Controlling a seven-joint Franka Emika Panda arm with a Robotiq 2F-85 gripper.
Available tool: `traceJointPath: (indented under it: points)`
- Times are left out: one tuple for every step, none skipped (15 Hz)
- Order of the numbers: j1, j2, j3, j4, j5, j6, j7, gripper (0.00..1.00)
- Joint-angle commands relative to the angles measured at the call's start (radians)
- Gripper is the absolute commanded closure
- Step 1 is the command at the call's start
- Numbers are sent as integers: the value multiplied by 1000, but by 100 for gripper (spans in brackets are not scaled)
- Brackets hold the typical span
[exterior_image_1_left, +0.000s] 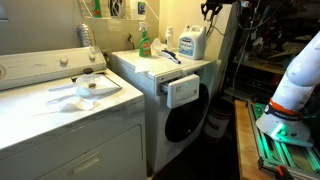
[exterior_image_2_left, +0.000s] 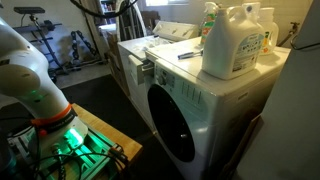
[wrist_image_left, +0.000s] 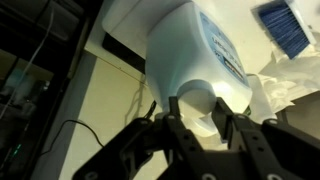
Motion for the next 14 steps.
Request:
traceJointPath:
  points:
    - [-4,-10,-28,37,-2,-103,36,87]
    - [-10,-7,-44,46,-2,-97,42,87]
    - [-12,2,-61,63,16,-102,35,87]
    - [-15,12,-76,76,26,-99,36,87]
    - [-19,25,-93,89,36,-96,32,87]
    - [-22,39,-109,105,49,-96,29,87]
    - [-24,55,-124,122,63,-102,30,87]
    - [-25,69,-139,134,80,-103,26,87]
    - [-26,87,-152,149,97,-102,27,87]
    - [-26,104,-165,162,120,-100,25,87]
    - [-26,123,-177,177,140,-93,25,87]
    - [-25,144,-188,194,170,-90,20,87]
    - [-25,165,-197,211,190,-78,25,87]
    - [-25,188,-205,230,214,-76,23,87]
